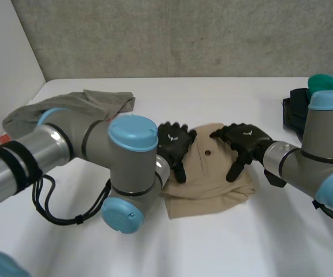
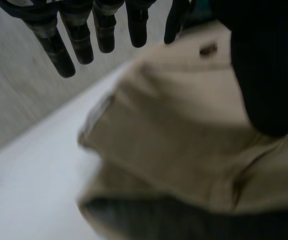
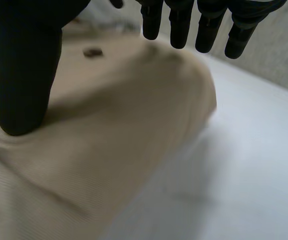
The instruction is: Fold the laundry.
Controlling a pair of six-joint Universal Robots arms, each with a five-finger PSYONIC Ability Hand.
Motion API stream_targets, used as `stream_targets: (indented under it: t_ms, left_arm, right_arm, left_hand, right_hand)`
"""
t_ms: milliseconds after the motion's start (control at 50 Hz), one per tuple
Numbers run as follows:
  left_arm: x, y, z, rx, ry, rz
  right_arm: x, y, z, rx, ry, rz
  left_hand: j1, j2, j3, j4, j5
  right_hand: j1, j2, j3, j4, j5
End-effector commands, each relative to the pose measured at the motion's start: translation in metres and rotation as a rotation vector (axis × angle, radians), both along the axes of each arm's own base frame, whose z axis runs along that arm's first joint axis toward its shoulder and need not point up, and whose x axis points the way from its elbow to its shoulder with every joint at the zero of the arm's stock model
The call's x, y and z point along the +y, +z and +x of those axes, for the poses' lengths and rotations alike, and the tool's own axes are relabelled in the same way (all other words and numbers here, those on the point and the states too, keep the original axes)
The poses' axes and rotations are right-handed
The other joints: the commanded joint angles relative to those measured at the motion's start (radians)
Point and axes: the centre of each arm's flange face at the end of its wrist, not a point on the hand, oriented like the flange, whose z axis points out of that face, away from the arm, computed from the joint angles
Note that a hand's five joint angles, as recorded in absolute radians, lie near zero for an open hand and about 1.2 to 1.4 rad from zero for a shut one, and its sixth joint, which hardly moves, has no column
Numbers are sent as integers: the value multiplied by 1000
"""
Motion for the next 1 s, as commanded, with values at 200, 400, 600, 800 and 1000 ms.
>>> stream_targets:
  t_ms: [200,400,600,800,1000]
  left_arm:
    - [14,24,17,-114,79,64]
    - [40,99,37,6,35,-19]
    - [60,104,54,78,-49,37]
    - [60,97,53,108,-47,53]
    - [58,95,53,114,-44,46]
  right_arm:
    - [0,11,-6,154,10,-141]
    - [45,44,-18,143,-10,-425]
    - [114,-13,-10,123,157,-374]
    - [105,-46,-2,120,184,-390]
    - [81,-47,7,107,156,-471]
  left_hand:
    - [31,15,9,19,-1]
    - [8,-8,-15,-5,-24]
    - [11,-6,-12,-2,-21]
    - [14,-3,-9,1,-18]
    - [11,-6,-12,-2,-21]
  right_hand:
    - [-55,-39,-37,-38,-44]
    - [-55,-39,-37,-38,-44]
    - [-55,-39,-37,-38,-44]
    - [-55,-39,-37,-38,-44]
    - [-55,-39,-37,-38,-44]
